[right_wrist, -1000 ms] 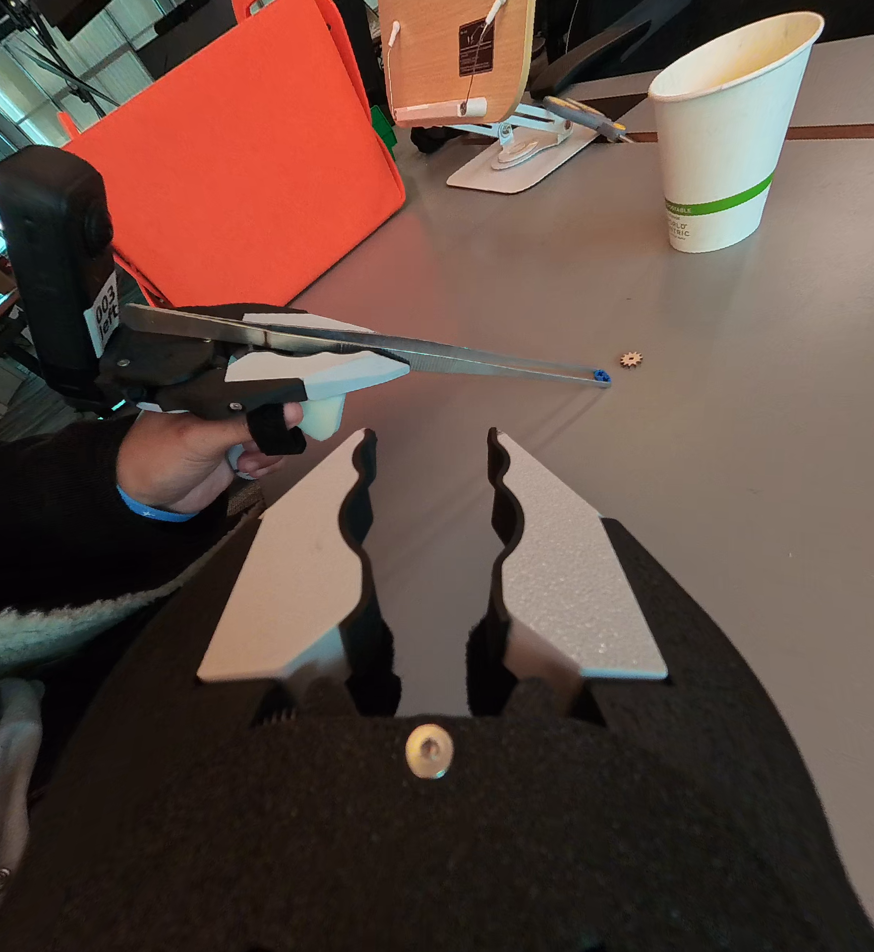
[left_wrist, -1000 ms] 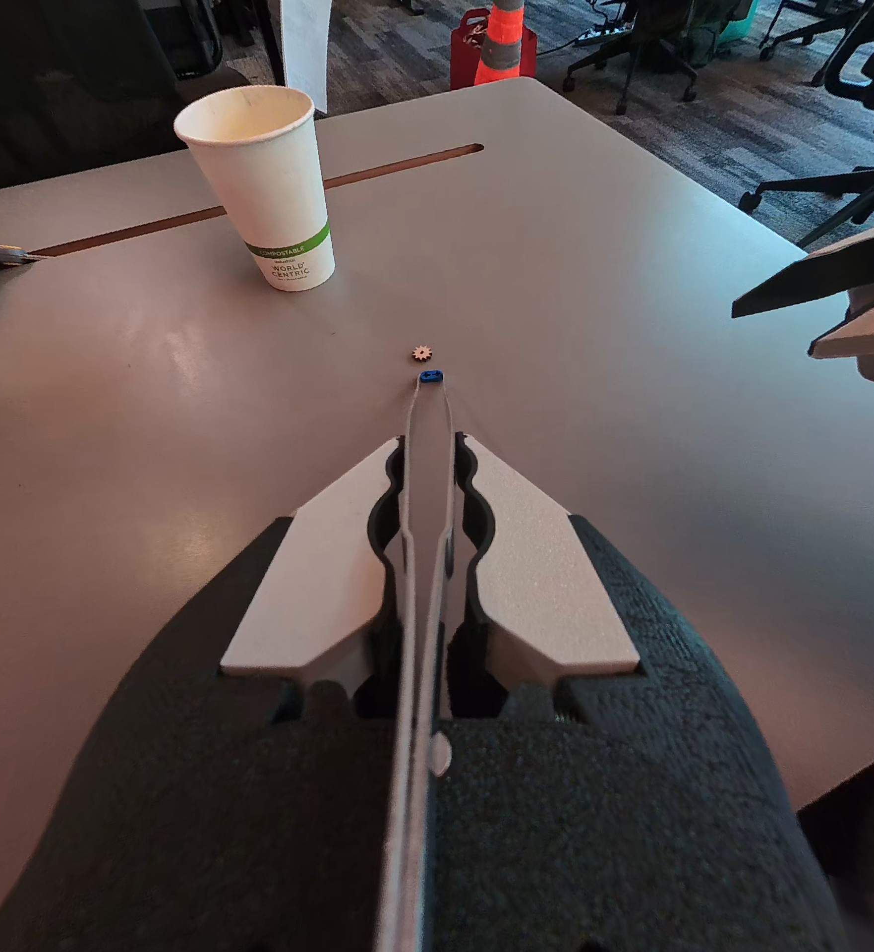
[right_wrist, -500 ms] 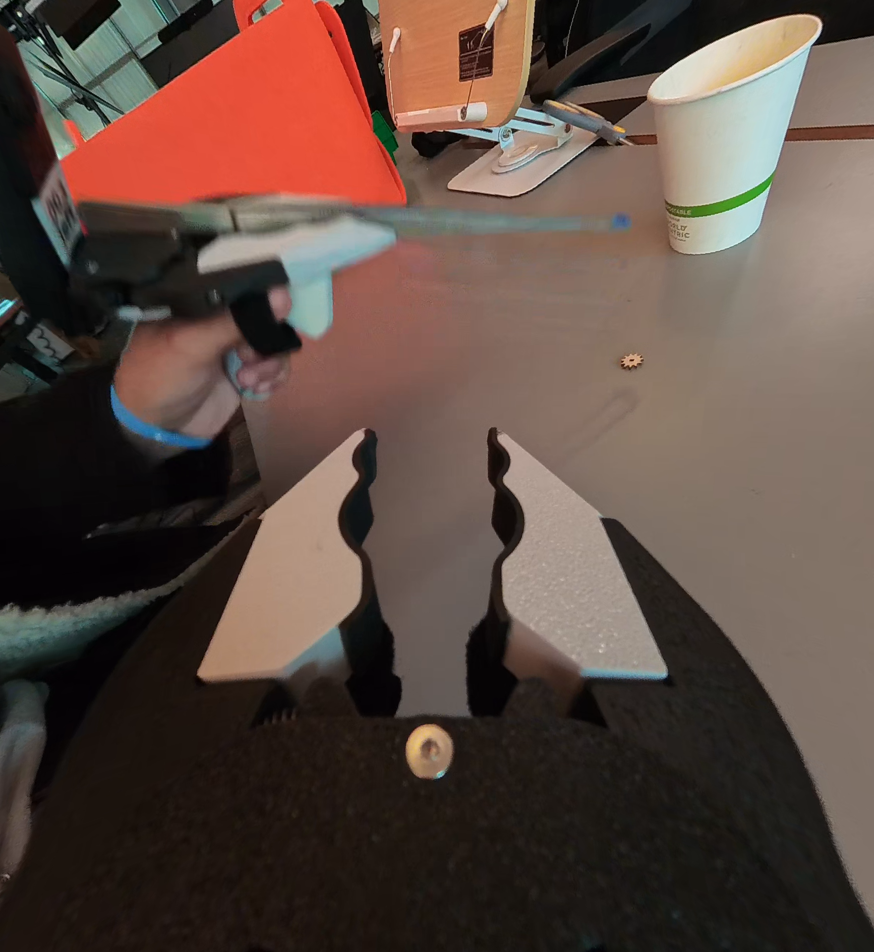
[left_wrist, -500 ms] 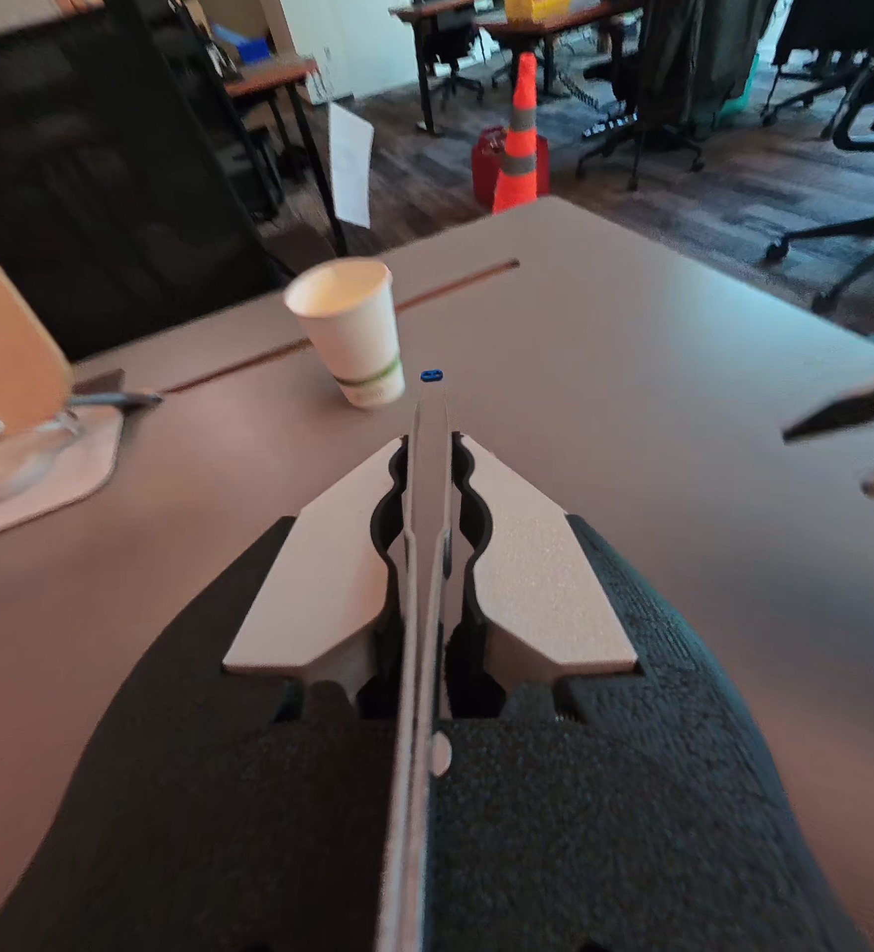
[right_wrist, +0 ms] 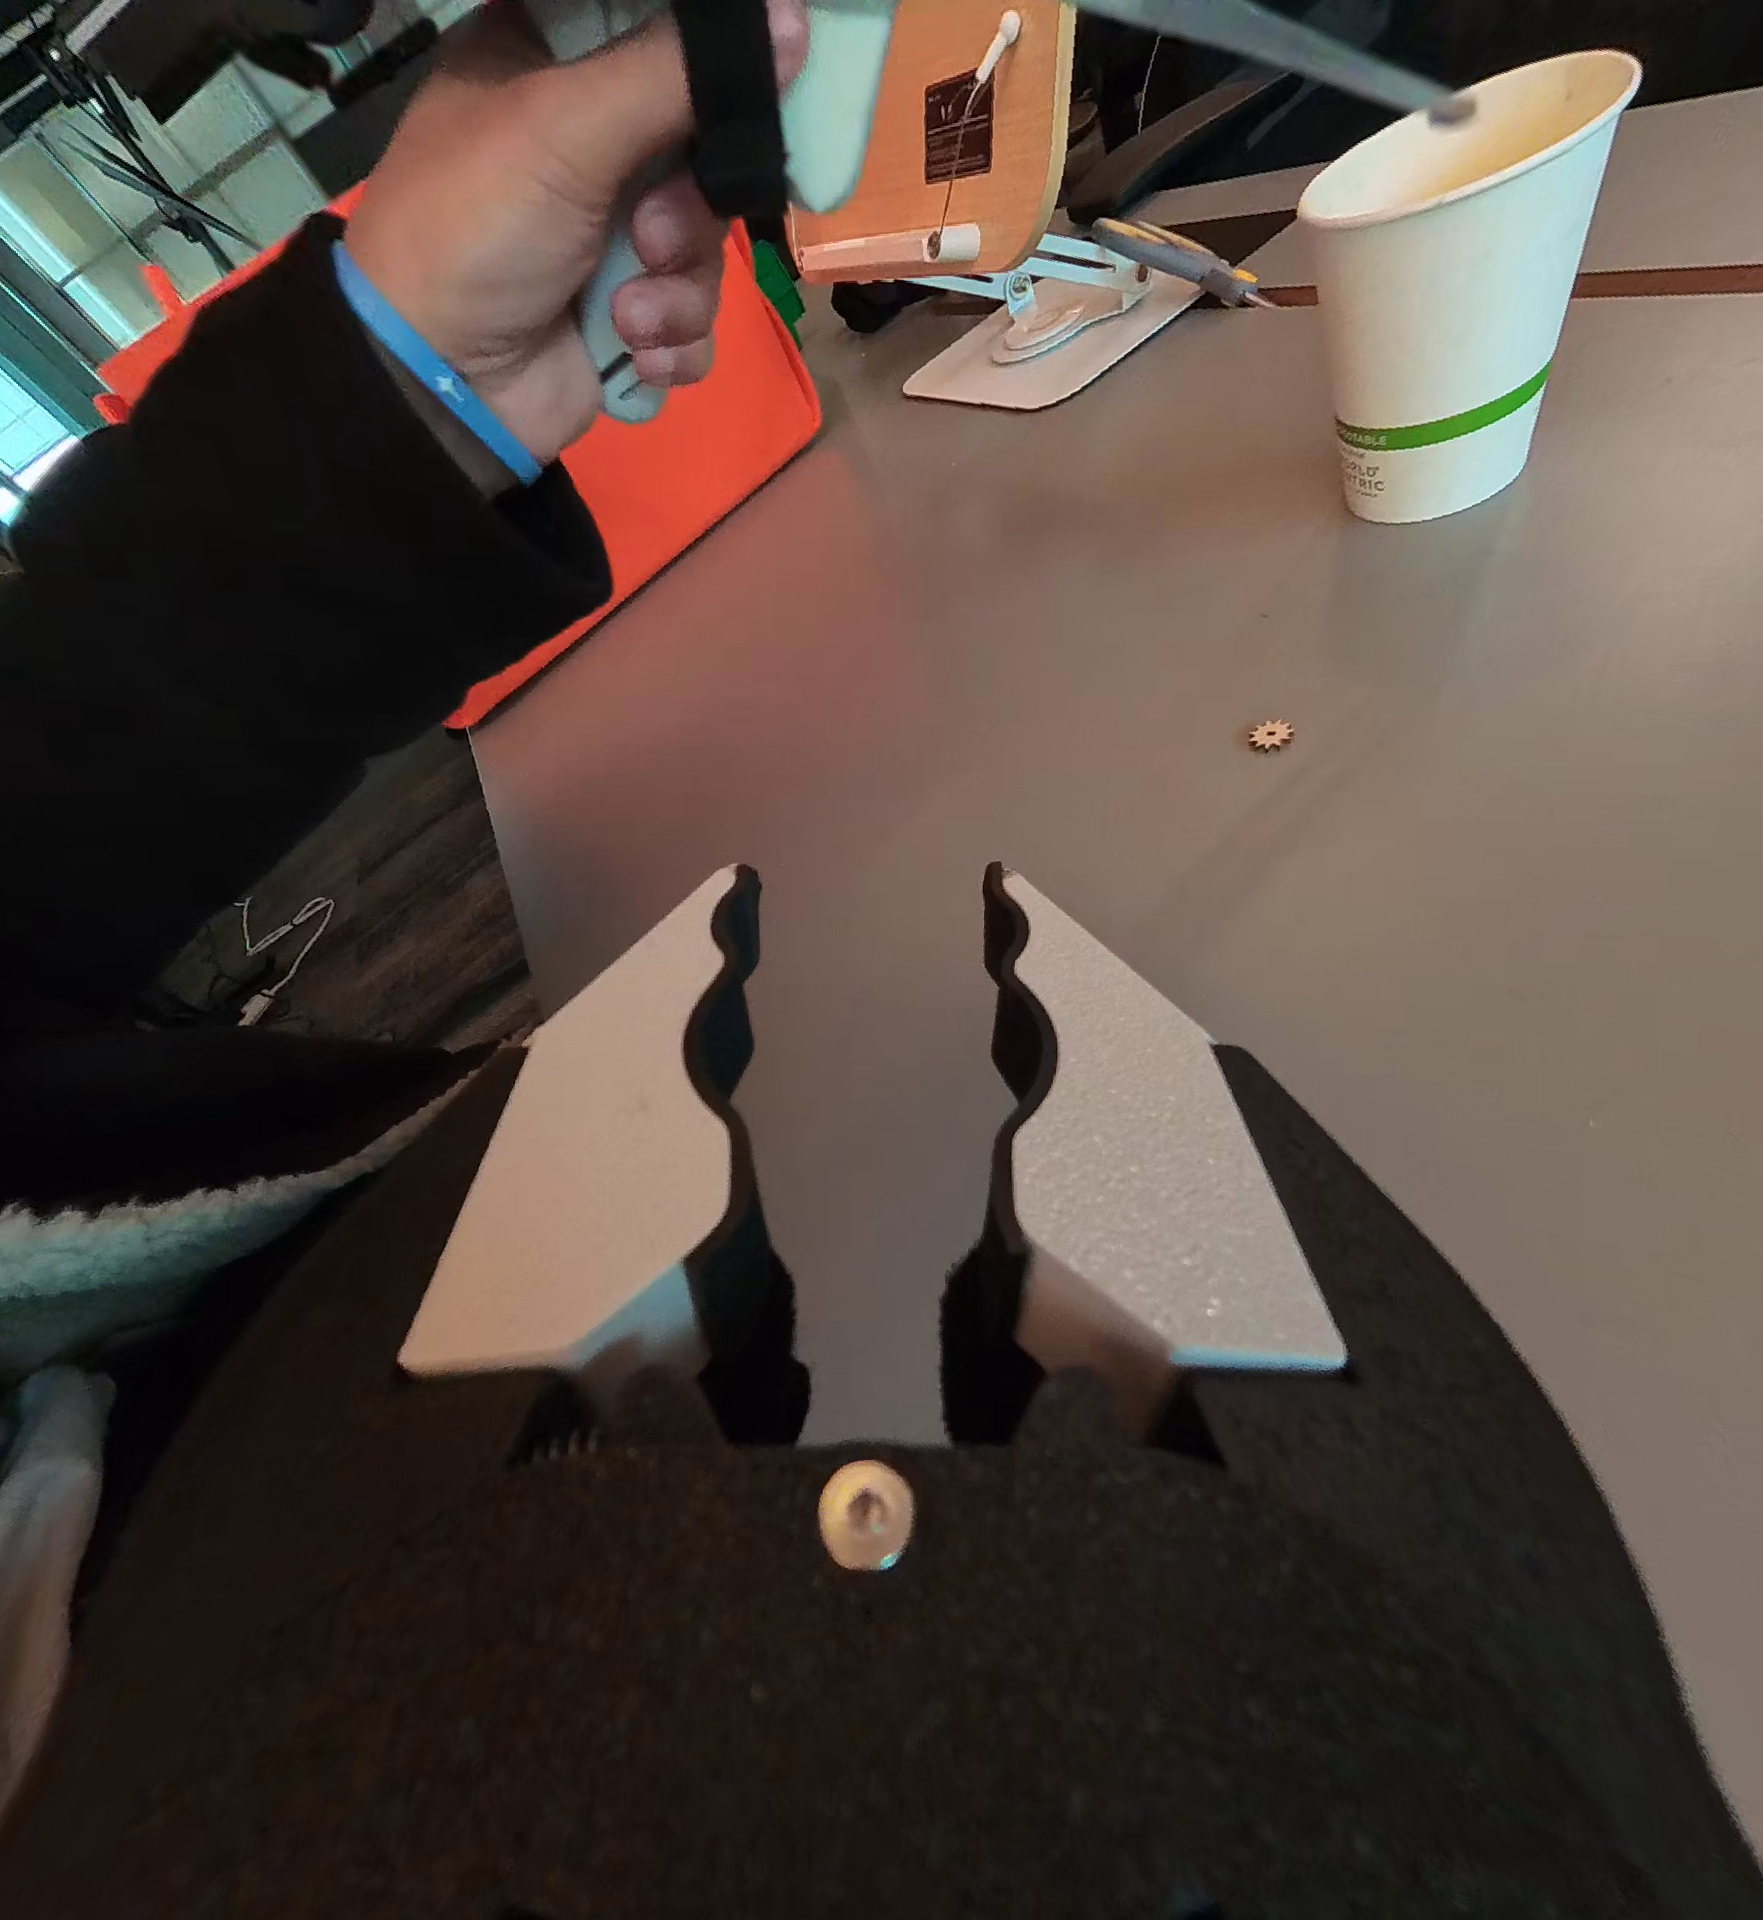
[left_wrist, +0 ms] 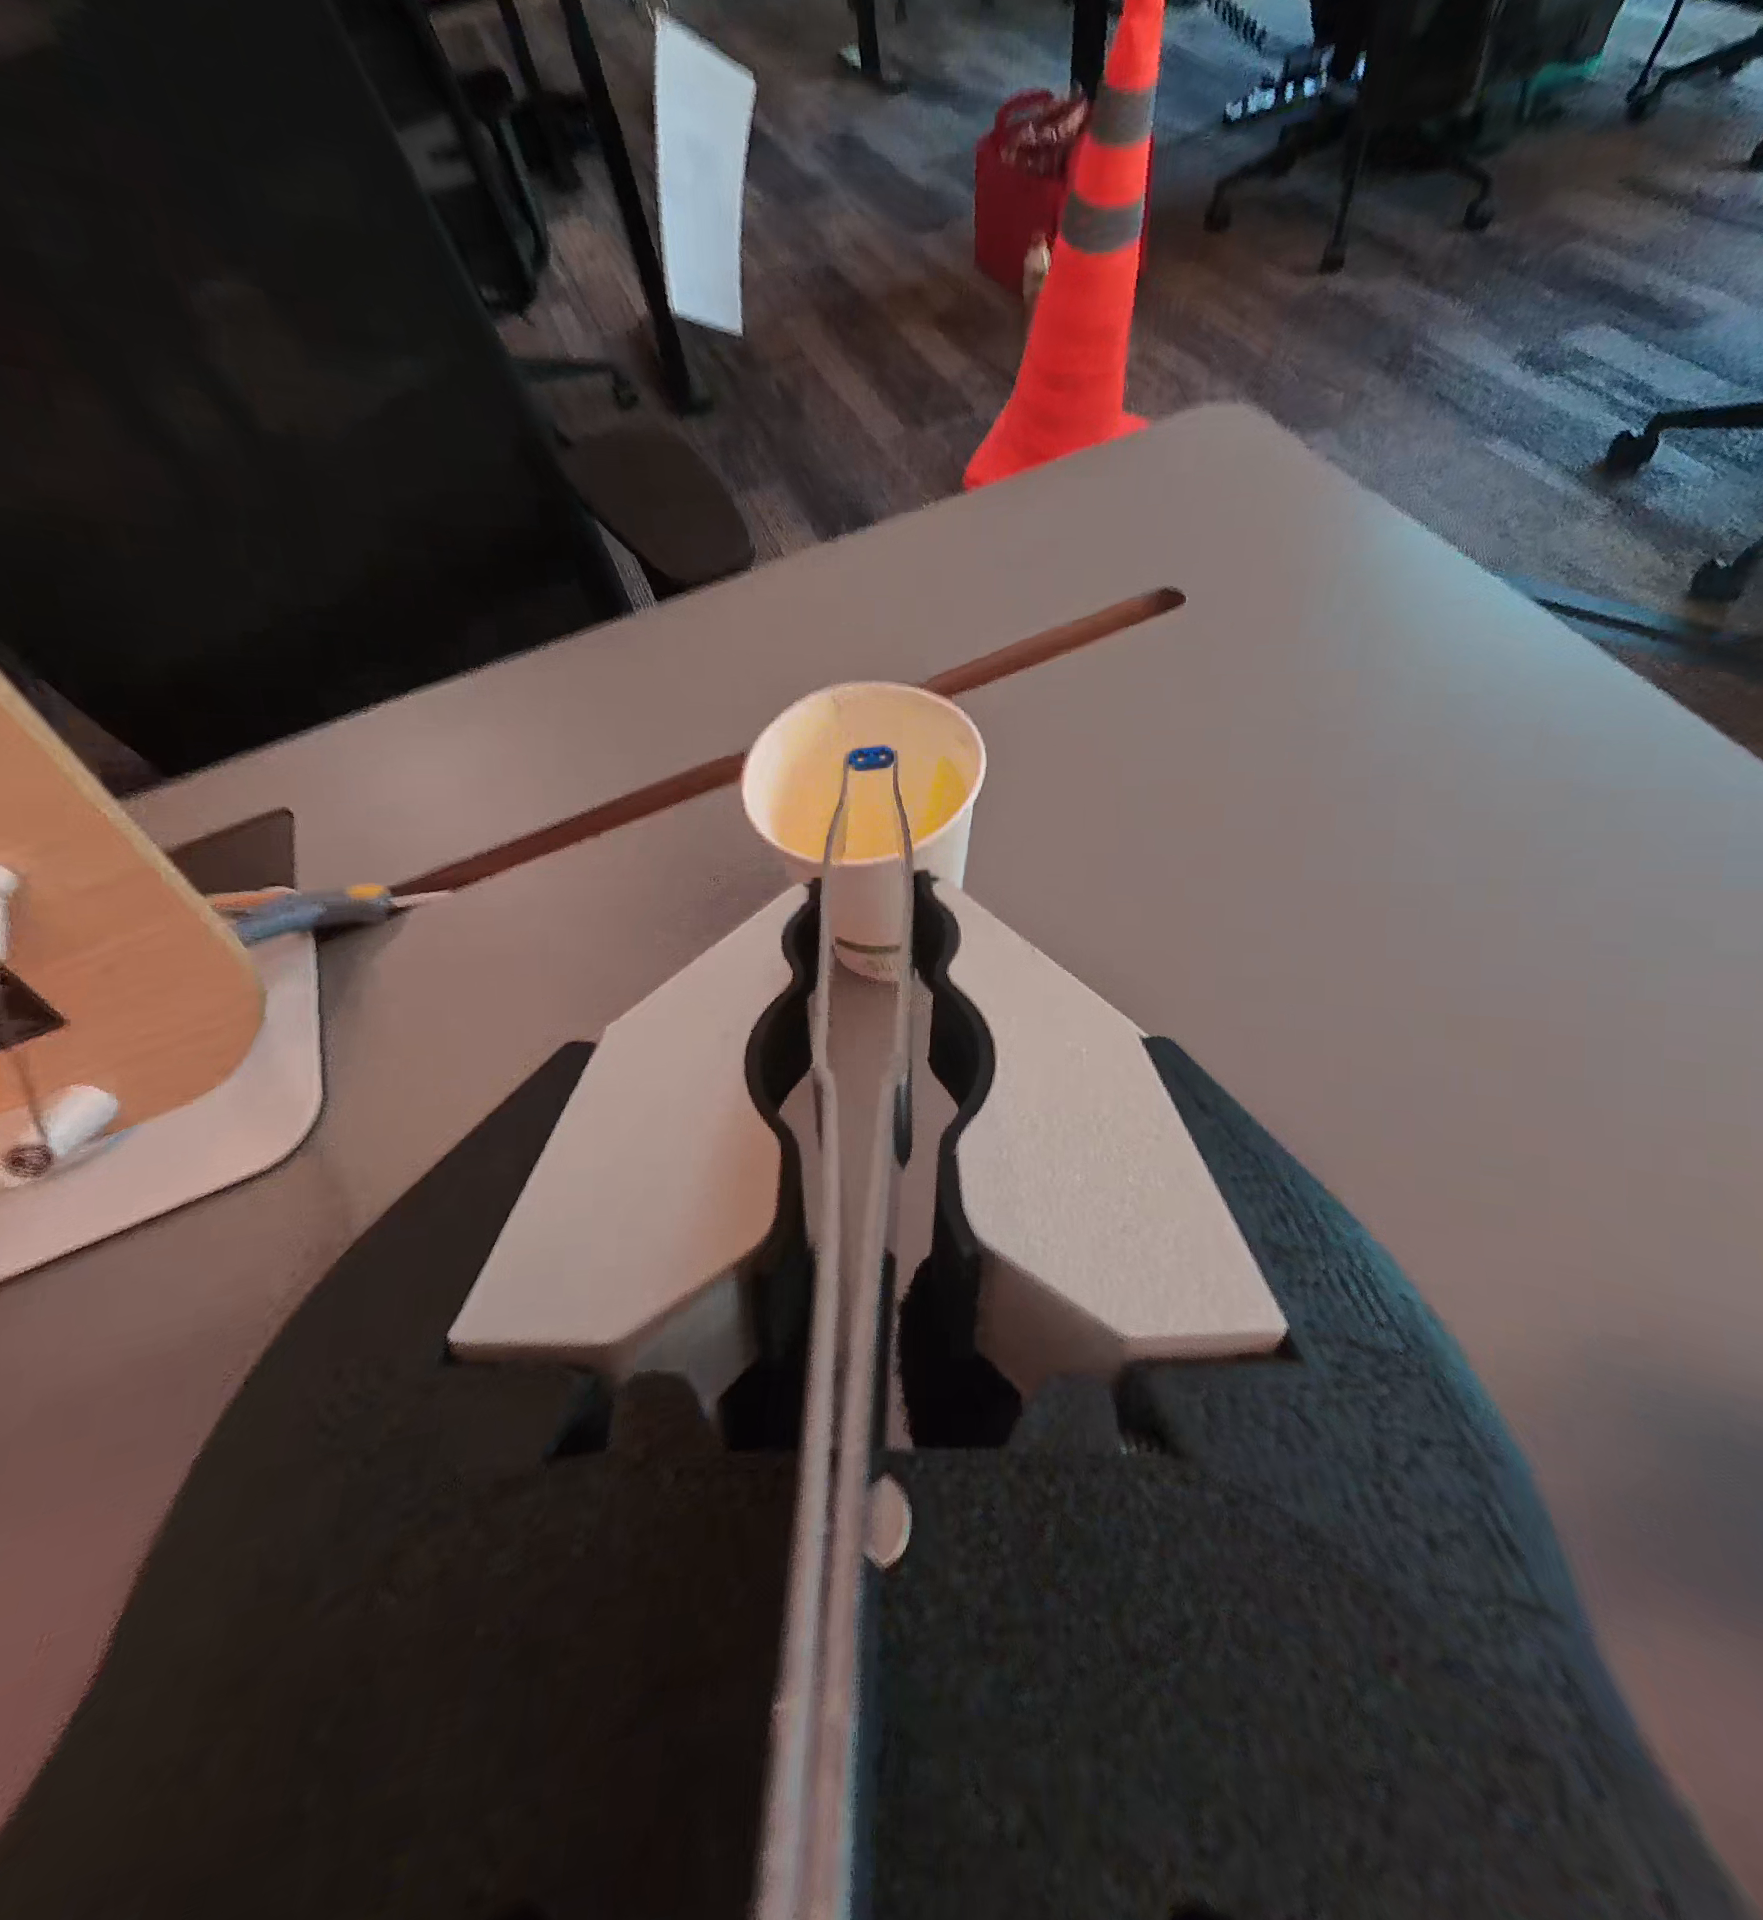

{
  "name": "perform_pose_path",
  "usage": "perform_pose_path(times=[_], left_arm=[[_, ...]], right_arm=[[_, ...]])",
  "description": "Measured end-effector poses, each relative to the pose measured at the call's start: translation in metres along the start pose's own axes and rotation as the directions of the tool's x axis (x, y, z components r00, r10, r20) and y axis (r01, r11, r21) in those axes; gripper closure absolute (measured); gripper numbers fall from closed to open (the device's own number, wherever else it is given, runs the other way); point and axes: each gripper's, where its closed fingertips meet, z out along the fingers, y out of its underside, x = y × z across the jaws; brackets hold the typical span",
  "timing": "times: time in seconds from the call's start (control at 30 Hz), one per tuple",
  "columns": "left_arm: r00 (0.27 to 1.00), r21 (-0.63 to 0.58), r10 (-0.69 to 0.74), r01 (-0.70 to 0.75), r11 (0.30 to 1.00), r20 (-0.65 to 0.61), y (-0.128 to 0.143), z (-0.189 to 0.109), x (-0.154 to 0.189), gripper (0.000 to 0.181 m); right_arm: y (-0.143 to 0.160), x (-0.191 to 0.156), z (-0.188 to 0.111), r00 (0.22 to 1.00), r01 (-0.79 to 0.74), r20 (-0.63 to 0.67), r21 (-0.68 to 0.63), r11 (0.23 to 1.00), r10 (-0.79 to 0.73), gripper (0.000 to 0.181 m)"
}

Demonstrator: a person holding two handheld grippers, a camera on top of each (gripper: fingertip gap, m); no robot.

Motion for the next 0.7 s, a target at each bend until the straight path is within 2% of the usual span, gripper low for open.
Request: perform_pose_path(times=[0.13, 0.7], left_arm=[[0.999, -0.062, -0.049, 0.048, 0.997, -0.008, 0.014, 0.015, -0.002, 0.164], [0.998, -0.036, -0.058, 0.058, 0.998, 0.013, 0.01, 0.019, -0.005, 0.162]], right_arm=[[0.001, -0.002, 0.001, 1.0, 0.002, 0.005, -0.002, 1.0, -0.002, 0.139], [0.001, -0.001, 0.001, 1.0, -0.002, 0.002, -0.006, 1.0, 0.002, 0.139]])
